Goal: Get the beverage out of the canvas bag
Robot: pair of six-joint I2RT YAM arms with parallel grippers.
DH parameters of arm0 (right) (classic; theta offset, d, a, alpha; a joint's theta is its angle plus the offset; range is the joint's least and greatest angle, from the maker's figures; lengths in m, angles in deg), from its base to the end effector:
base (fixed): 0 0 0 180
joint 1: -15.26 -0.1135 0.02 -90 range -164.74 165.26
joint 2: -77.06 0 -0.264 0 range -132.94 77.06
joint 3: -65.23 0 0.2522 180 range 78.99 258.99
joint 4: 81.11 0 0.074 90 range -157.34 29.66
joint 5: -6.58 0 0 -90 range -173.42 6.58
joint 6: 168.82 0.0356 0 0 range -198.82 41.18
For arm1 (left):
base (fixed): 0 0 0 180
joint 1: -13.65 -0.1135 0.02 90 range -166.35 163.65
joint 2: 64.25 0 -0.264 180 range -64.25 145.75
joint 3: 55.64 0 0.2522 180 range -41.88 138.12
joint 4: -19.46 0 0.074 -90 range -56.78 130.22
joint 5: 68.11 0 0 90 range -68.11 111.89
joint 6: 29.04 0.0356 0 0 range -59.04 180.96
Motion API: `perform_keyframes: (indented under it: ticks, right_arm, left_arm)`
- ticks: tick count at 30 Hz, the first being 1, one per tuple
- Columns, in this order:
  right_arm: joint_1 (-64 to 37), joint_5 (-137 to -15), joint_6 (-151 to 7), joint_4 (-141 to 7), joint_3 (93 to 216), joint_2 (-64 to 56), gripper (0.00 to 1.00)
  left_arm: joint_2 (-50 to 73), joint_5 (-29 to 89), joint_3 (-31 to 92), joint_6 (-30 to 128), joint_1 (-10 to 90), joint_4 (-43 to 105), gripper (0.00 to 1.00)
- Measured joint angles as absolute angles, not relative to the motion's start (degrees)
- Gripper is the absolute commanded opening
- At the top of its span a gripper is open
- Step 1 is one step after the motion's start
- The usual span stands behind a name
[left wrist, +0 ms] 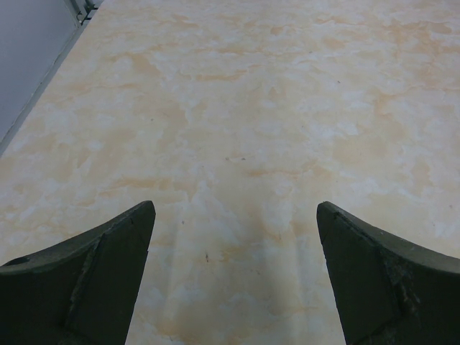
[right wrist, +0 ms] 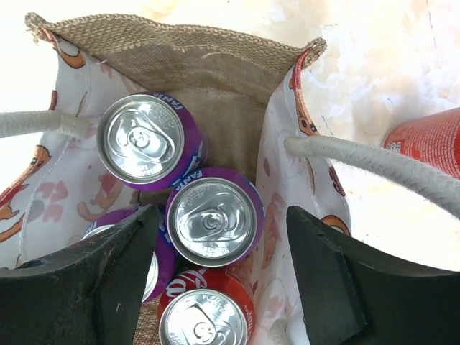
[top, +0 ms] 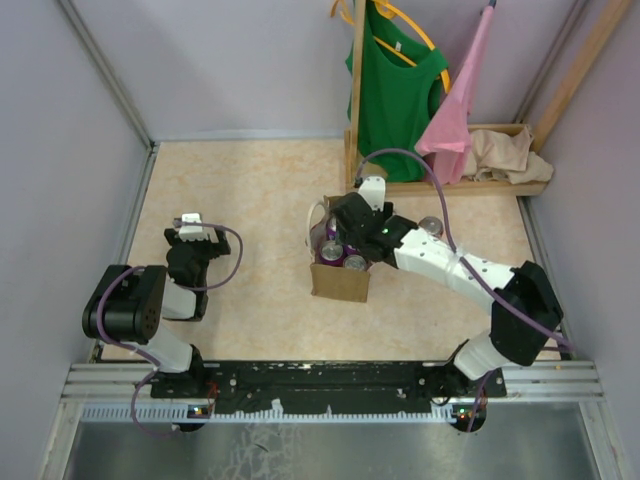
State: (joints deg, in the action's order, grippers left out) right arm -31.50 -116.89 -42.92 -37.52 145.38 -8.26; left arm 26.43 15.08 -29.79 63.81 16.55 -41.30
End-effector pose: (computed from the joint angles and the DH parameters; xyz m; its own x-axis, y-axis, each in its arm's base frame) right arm 0.2321 0.2182 0.2759 -0.6276 0.0467 -0.7772 0.0116 0.9987 0.0506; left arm 0.2394 -0.0079 0.1415 -0.0742 0.0532 -0.9958 -0.0643 0.9962 0.0580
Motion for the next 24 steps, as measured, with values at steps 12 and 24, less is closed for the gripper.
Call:
perform_keyframes:
  ticks: [12,24]
  right_arm:
    - [-31.5,-116.8,-42.6,-36.9,145.4,-11.2,0.73]
    - [-31.5,-116.2,-41.1,-37.0,145.4,-13.0,0.74]
  left_arm:
    - [26.4,15.1,-29.8,63.8,16.5,-41.3,1.0]
    - [26.4,15.1,-29.8,63.8,16.5,-41.3,1.0]
